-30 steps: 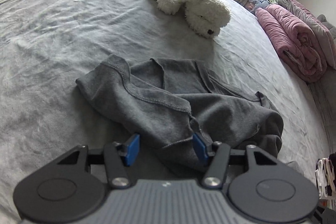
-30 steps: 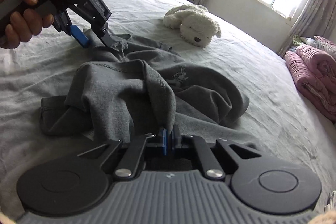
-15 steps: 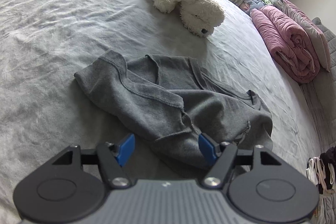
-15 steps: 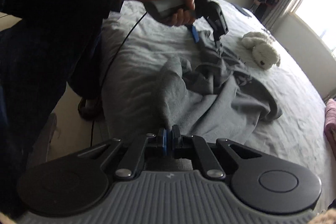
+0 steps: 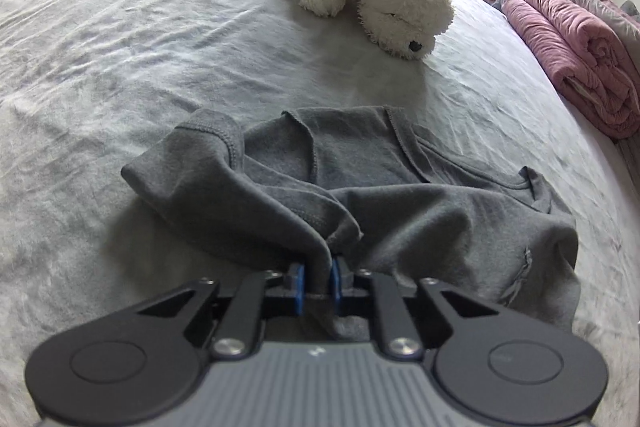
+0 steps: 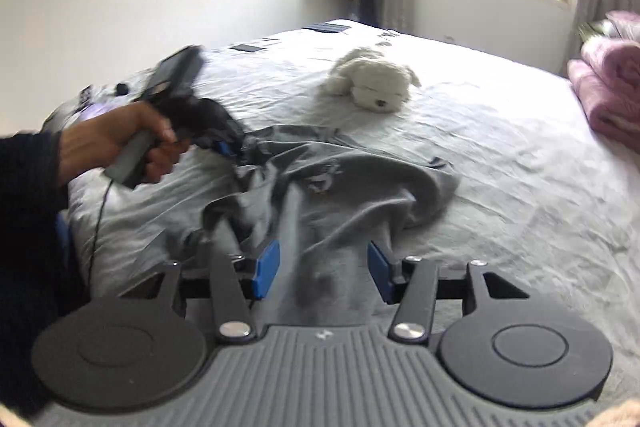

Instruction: Fold clothes

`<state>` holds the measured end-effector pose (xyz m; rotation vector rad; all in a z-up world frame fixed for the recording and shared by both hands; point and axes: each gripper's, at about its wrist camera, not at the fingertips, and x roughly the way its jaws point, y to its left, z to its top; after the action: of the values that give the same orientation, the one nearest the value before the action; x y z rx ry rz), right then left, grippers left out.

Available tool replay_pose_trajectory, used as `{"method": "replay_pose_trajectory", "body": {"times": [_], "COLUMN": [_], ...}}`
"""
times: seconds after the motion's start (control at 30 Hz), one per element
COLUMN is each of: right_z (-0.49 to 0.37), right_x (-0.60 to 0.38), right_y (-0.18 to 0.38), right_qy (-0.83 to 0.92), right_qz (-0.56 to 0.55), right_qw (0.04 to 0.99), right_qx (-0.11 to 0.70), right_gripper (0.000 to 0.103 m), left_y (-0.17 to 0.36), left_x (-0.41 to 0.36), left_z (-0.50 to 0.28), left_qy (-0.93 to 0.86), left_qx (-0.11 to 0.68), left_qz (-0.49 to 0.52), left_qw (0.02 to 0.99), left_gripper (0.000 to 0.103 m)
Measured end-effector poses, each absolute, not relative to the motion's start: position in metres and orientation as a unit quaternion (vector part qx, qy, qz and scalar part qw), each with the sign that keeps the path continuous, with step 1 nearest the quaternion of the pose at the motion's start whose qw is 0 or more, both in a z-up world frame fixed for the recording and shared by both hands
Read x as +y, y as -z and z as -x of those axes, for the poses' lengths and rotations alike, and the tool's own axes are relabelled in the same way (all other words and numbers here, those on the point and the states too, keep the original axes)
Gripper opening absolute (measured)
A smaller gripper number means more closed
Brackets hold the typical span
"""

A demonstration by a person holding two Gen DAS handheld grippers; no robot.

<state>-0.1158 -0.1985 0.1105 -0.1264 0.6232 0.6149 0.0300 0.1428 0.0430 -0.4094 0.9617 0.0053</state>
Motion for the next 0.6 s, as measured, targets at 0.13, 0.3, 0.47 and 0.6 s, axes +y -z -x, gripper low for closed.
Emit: {"method": "replay_pose_trajectory", "body": {"times": [0.13,0.3,0.47,0.6], "right_z": [0.061,0.029,0.012,-0.011], "right_x": [-0.197,-0.194,-0.186,-0.193], "right_y": [-0.087,-0.051,-0.05,-0.045], "right_qy": [-0.228,-0.187,-0.173,-0.154], "right_qz": [0.025,0.0,0.018,-0.007], "right_qw": [0.911,0.905,0.908,0.907], "right_qx": [0.343,0.382,0.381,0.392], "right_gripper": [0.053,0.053,0.053,0.053], "left_y": [-0.068,-0.081,-0.077,-0.086], "left_x": [0.175,0.223,0.251,0.265], "left_z": [-0.016,0.002,0.011,0.023], "left_qy": [0.006,0.015,0.019,0.069], "left_qx": [0.424,0.402,0.414,0.411], "left_qz": [0.224,0.259,0.277,0.274], "left_qw": [0.877,0.878,0.867,0.867], "left_gripper": [0.007,0.007,0.007,0.01]}}
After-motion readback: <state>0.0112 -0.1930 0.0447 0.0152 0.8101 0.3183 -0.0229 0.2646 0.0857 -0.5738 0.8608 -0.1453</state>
